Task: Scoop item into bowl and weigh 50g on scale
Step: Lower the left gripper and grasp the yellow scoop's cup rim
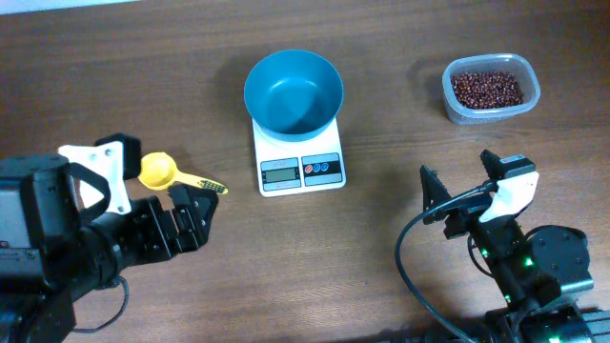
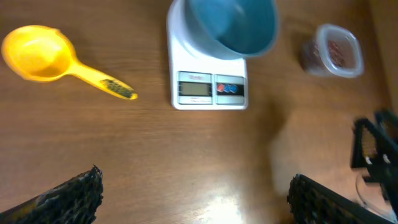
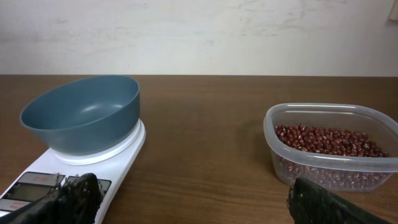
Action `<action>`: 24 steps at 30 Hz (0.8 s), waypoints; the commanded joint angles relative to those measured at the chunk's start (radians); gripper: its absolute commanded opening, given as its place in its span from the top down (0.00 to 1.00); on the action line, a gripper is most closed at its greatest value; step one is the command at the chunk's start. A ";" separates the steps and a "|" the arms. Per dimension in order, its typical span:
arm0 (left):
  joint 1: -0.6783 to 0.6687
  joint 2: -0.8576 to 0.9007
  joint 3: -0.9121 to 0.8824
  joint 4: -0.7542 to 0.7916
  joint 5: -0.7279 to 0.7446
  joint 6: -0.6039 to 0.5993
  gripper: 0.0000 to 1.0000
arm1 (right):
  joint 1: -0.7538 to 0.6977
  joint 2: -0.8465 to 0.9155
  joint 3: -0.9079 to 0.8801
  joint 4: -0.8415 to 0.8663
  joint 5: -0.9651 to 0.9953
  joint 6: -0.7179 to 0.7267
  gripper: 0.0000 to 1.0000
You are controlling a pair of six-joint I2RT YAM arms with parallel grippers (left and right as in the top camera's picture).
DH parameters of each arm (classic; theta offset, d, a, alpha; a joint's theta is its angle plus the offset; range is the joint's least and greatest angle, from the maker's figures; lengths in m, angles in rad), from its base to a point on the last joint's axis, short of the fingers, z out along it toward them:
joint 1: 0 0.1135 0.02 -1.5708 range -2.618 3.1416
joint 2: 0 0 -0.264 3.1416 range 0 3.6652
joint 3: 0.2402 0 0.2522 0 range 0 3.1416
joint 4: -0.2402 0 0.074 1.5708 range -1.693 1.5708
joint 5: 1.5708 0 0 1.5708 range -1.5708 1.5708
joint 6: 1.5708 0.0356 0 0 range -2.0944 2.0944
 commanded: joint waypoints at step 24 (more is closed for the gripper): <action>0.149 0.601 0.029 0.167 -0.426 -0.518 0.01 | 0.011 -0.002 -0.007 -0.004 0.008 -0.008 0.01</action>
